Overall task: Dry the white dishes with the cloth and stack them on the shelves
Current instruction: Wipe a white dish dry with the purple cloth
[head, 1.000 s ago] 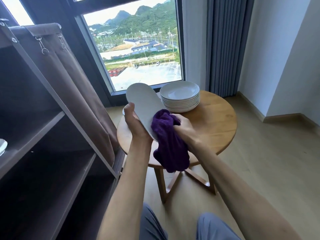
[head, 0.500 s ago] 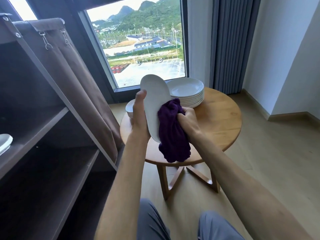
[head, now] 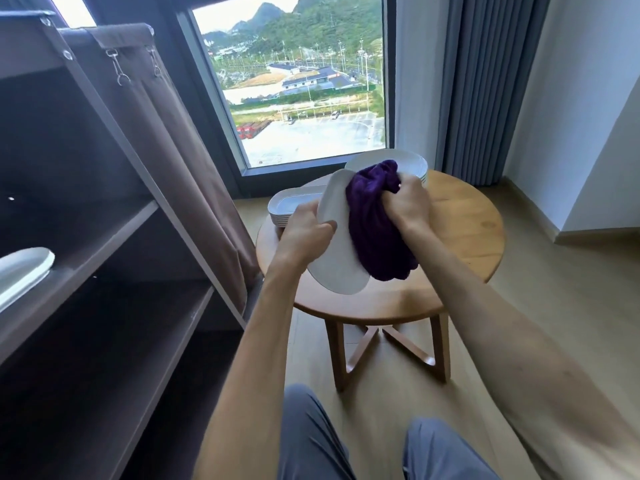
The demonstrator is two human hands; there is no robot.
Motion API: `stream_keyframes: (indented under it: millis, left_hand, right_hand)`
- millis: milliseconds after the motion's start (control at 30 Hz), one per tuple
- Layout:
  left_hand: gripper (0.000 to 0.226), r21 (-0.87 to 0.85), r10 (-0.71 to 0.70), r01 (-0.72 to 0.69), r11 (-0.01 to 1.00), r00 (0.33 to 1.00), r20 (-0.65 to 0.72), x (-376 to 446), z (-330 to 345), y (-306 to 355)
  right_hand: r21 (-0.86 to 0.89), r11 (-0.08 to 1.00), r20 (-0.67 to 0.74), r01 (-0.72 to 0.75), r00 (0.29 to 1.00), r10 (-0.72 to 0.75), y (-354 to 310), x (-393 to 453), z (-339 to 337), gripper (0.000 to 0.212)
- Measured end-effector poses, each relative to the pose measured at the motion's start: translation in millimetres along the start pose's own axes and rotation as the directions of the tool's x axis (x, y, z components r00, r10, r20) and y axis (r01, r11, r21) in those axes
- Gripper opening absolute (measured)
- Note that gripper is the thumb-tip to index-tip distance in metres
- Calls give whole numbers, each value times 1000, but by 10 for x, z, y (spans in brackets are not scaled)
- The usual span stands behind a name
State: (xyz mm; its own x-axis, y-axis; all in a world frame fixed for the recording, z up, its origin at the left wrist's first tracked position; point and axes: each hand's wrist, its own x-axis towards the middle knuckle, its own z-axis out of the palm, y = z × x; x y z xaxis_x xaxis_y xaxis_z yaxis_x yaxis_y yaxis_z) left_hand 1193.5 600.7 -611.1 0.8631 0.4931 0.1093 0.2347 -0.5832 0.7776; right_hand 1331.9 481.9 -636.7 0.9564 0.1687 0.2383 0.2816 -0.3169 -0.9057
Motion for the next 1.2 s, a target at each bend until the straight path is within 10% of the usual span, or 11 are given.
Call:
stream_keyframes:
  millis: [333,533,667,767,933,1067,1200]
  left_hand:
    - [60,-315,-119,57,947,976,-181,-25,112,56]
    - [68,-813,-170,-12,582,976,-137,2,141,40]
    - [73,-912,-161,-40,409,980,-115,27,51,-33]
    - [55,-924,-187,-94,371,967,-174,82,45,-92]
    - [30,-909,-214,-126,397,951,-225,63,56,-190]
    - [43,-973,-228,42,226,974,-11,13,15,-409]
    - [25,-942,-247,306,136,932,267,-36,119,-456]
  right_hand:
    - [-64,980,-61,187,980,-191,-413,-168,348,36]
    - [296,918,130,263,941,-311,-537,-407,403,44]
    - [143,935,196,323,917,-347,-422,-512,414,70]
    - [47,969,234,242,940,-246,-271,-561,375,74]
    - [273,957,43,95,993,-111,21,-686,346,19]
    - [530,801,281,-277,949,143,-38,-623,34,25]
    - [472,833,453,-287,890,50,-113,-758,-75,35]
